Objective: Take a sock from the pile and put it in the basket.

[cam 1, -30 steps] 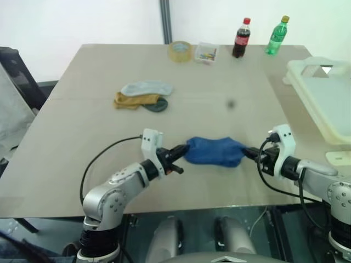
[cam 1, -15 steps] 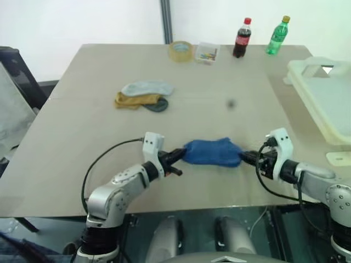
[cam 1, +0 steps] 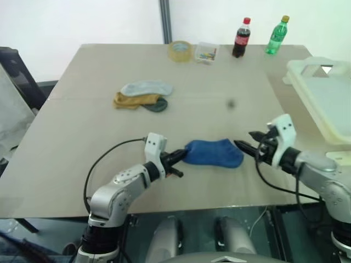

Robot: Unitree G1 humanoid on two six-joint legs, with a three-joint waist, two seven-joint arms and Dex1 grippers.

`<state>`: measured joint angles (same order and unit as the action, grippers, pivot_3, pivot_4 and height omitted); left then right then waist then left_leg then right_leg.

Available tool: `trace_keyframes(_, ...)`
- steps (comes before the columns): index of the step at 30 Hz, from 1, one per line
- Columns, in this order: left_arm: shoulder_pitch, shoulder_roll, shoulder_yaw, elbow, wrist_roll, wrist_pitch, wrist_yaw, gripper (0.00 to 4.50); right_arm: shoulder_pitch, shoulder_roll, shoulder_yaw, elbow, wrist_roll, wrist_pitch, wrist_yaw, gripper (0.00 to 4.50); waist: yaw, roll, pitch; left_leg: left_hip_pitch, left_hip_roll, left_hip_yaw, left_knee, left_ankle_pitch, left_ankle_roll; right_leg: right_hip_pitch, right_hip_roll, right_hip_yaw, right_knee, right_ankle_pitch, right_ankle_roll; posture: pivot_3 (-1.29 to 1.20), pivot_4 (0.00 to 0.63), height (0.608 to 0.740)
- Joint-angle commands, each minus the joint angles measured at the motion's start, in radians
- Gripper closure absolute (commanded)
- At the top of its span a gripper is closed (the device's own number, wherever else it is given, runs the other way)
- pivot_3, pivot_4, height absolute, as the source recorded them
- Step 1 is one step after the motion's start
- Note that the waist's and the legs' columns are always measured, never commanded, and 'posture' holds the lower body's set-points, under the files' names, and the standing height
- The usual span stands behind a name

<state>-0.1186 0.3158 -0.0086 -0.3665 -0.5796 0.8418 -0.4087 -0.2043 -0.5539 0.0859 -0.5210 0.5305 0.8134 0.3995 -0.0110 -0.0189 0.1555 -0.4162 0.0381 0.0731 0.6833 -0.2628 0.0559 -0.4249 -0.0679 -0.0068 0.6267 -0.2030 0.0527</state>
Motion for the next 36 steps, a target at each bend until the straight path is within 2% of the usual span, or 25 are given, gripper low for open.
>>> trace_keyframes(1,0.003,0.000,-0.011,-0.020,-0.002,-0.002,-0.007,4.50,-0.005,0.044,0.077,0.058,-0.111,-0.145,0.009,0.94,0.002,0.000,0.000,0.000,0.000,0.000,0.000,0.000,0.000,0.000,0.000,0.000,0.000,0.000,0.000,0.00,0.150,0.740)
trace_keyframes(9,0.028,-0.012,-0.010,-0.044,-0.011,-0.003,-0.003,4.50,0.077,0.118,0.164,0.207,-0.287,-0.350,0.007,0.94,0.002,0.000,0.000,0.000,0.000,0.000,0.000,0.000,0.000,0.000,0.000,0.000,0.000,0.000,0.000,0.00,0.150,0.740)
trace_keyframes(10,0.032,-0.014,-0.006,-0.048,-0.018,0.001,-0.005,3.88,0.089,0.120,0.167,0.222,-0.304,-0.365,0.010,0.91,0.002,0.000,0.000,0.000,0.000,0.000,0.000,0.000,0.000,0.000,0.000,0.000,0.000,0.000,0.000,0.00,0.150,0.740)
trace_keyframes(11,0.036,-0.014,-0.003,-0.053,-0.023,0.003,-0.006,3.66,0.096,0.121,0.169,0.233,-0.322,-0.376,0.010,0.91,0.001,0.000,0.000,0.000,0.000,0.000,0.000,0.000,0.000,0.000,-0.001,0.000,0.000,0.000,0.000,0.00,0.150,0.740)
trace_keyframes(13,0.040,-0.009,-0.003,-0.059,-0.022,0.004,-0.005,2.72,0.100,0.128,0.168,0.248,-0.346,-0.399,0.011,0.91,0.001,0.000,0.000,0.001,0.000,0.000,0.000,0.000,0.000,0.001,-0.001,0.000,0.000,0.000,0.000,0.00,0.150,0.740)
trace_keyframes(15,0.041,-0.002,-0.005,-0.060,-0.020,0.009,-0.005,2.04,0.100,0.135,0.164,0.269,-0.368,-0.425,0.009,0.91,0.001,0.000,-0.001,0.002,0.000,0.000,0.000,0.000,0.000,0.002,-0.001,0.000,0.000,0.000,0.000,0.00,0.150,0.740)
trace_keyframes(19,0.049,0.015,-0.018,-0.065,-0.015,0.021,-0.015,0.06,0.101,0.147,0.154,0.318,-0.405,-0.500,0.012,0.91,0.000,0.000,-0.002,0.003,0.001,0.000,0.000,0.000,0.000,0.002,-0.001,0.000,0.000,0.000,0.000,0.00,0.150,0.740)
trace_keyframes(26,0.042,0.021,-0.006,-0.067,-0.049,0.042,-0.031,0.02,0.078,0.114,0.158,0.397,-0.426,-0.748,0.153,0.91,0.000,0.000,-0.002,0.004,0.001,0.000,0.000,0.000,0.000,0.003,-0.001,0.000,0.000,0.000,0.000,0.00,0.150,0.740)
trace_keyframes(32,0.000,0.051,0.009,0.004,-0.027,0.014,-0.058,0.02,0.032,0.063,0.161,0.499,-0.440,-0.925,0.294,0.91,0.000,0.000,-0.002,0.004,0.000,0.000,0.000,0.000,0.000,0.003,0.000,0.000,0.000,0.000,0.000,0.00,0.150,0.740)
trace_keyframes(36,-0.022,0.061,0.014,0.034,-0.020,-0.004,-0.074,0.02,0.006,0.103,0.087,0.459,-0.358,-0.849,0.267,0.91,0.000,0.000,-0.002,0.004,0.000,0.000,0.000,0.000,0.000,0.004,0.000,-0.001,0.000,0.000,0.000,0.00,0.150,0.740)
